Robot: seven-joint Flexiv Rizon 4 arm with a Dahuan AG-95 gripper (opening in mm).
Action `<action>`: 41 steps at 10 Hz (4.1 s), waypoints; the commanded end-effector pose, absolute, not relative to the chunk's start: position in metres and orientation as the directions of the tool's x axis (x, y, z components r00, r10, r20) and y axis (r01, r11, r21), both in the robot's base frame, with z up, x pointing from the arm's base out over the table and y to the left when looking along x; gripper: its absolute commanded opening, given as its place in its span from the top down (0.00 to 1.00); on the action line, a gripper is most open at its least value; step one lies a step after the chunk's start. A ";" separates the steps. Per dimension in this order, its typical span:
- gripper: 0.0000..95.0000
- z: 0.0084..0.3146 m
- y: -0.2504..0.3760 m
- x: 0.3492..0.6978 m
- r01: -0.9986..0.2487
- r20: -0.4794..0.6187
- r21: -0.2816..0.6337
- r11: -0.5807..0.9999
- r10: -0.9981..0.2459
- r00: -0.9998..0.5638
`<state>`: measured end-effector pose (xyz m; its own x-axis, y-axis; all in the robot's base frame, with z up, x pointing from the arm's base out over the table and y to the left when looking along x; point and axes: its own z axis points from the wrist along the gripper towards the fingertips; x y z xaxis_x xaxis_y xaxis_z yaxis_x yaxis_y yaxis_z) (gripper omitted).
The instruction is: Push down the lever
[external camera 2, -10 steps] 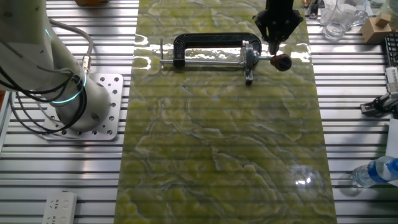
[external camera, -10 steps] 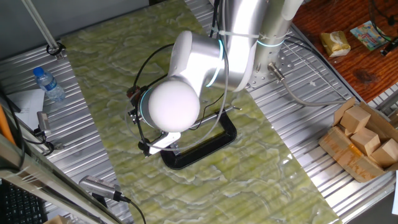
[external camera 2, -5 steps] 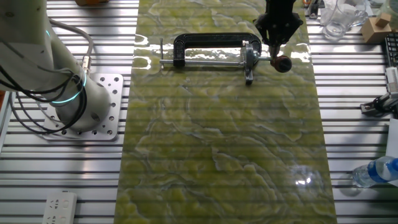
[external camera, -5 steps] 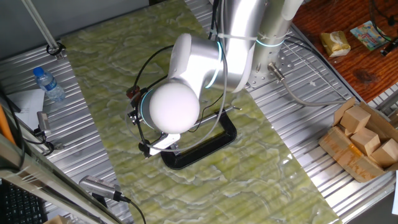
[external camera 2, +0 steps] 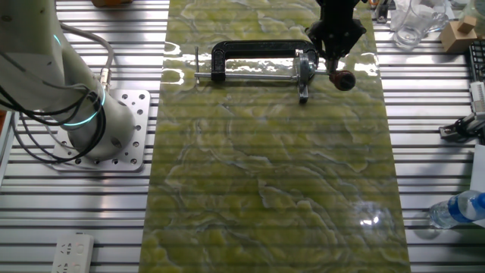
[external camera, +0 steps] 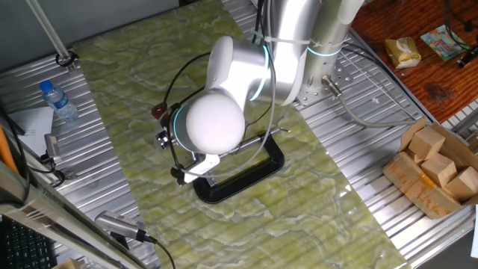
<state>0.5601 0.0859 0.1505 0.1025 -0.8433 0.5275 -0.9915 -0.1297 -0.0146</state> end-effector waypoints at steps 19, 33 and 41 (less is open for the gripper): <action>1.00 0.113 0.076 0.557 -0.992 0.470 -0.087 -0.092 -0.882 0.040; 1.00 0.097 0.074 0.551 -0.993 0.415 -0.114 0.033 -0.906 -0.078; 1.00 0.097 0.074 0.551 -0.838 0.271 -0.062 0.543 -0.799 -0.537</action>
<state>0.5524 0.0737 0.0965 -0.4126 -0.8536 0.3178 -0.9070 0.4174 -0.0564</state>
